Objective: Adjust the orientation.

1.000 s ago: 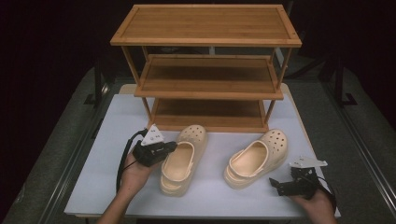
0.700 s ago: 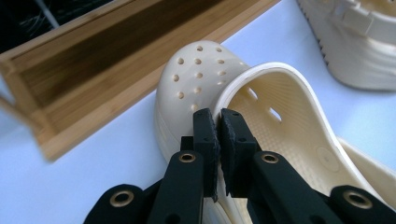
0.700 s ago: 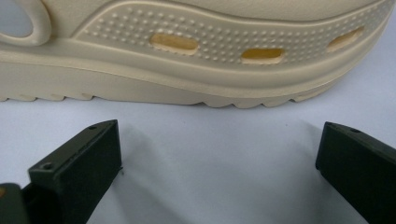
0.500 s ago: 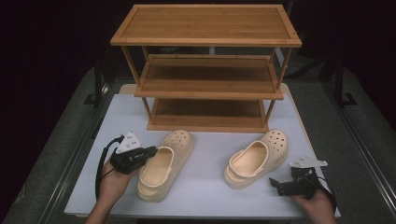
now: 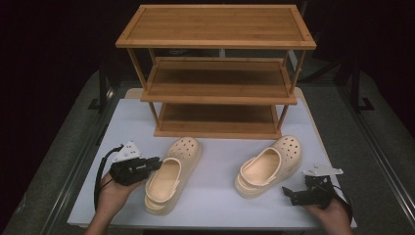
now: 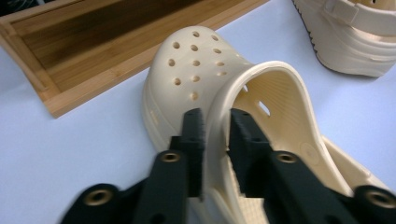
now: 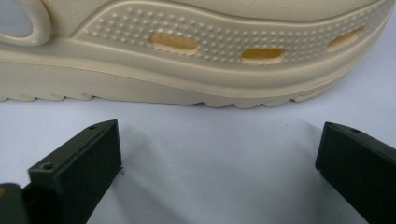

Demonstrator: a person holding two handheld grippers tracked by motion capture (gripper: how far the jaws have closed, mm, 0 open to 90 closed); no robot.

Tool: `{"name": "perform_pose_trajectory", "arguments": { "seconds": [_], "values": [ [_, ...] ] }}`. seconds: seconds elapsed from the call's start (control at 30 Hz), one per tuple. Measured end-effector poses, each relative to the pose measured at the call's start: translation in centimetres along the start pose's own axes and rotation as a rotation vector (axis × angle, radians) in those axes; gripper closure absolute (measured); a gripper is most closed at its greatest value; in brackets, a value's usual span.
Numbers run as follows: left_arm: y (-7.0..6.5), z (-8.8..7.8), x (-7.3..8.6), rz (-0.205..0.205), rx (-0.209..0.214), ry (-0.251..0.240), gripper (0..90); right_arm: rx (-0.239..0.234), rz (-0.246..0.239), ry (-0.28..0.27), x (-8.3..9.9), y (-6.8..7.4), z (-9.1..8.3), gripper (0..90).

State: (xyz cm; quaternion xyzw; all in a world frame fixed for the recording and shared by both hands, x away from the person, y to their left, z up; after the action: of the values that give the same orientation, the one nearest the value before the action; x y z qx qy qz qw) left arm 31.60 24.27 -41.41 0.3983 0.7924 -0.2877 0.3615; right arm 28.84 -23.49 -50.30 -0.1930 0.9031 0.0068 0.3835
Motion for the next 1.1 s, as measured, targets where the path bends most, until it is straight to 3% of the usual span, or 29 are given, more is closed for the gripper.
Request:
{"name": "perform_pose_trajectory", "arguments": {
  "seconds": [0.3, 0.37, 0.47, 0.67, 0.7, 0.73, 0.77, 0.87, 0.9, 1.1],
  "values": [
    [1.7, -2.3, 1.5, -0.061, -0.031, 0.0, 41.0, 0.0, 0.0, 0.002, 0.0, 0.0, 0.0, 0.0],
    [2.2, -2.9, 2.2, -0.073, -0.051, 0.007, 38.4, -0.001, 0.0, 0.002, 0.0, 0.0, 0.0, 0.0],
    [3.2, -3.8, 4.1, -0.092, -0.093, 0.029, 24.6, 0.0, 0.001, 0.003, 0.0, 0.0, 0.0, 0.0],
    [4.2, -4.1, 6.9, -0.105, -0.125, 0.079, 7.4, 0.001, -0.001, 0.003, 0.0, 0.0, 0.0, 0.0],
    [4.6, -3.7, 8.1, -0.104, -0.129, 0.1, 4.8, 0.001, 0.0, 0.003, 0.0, 0.0, 0.0, 0.0],
    [4.6, -3.7, 8.1, -0.104, -0.129, 0.1, 1.3, 0.001, 0.0, 0.004, 0.0, 0.0, 0.0, 0.0],
    [4.8, -3.1, 9.2, -0.109, -0.129, 0.124, 0.5, 0.001, 0.0, 0.004, 0.0, 0.0, 0.0, 0.0],
    [5.0, -2.4, 9.9, -0.105, -0.126, 0.146, 0.5, 0.002, 0.0, 0.004, 0.0, 0.0, 0.0, 0.0],
    [5.0, -1.9, 10.2, -0.086, -0.134, 0.161, 0.0, 0.002, 0.0, 0.003, 0.0, 0.0, 0.0, 0.0],
    [5.0, -1.9, 10.3, -0.085, -0.136, 0.159, 0.0, 0.002, -0.001, 0.008, 0.0, 0.1, 0.0, 0.0]
  ]
}}
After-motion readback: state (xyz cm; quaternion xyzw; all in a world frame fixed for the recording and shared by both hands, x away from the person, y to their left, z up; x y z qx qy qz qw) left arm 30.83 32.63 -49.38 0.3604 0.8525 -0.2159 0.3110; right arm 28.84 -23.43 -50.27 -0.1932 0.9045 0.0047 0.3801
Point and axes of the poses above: each handheld gripper's, and its own axes: z roughly forward along the jaws, x roughly out of its underside, y roughly to its left, the point moved 6 cm from there along z, roughly forward along the jaws, and after that the axes turned 13 degrees about x, right-handed, at the moved point
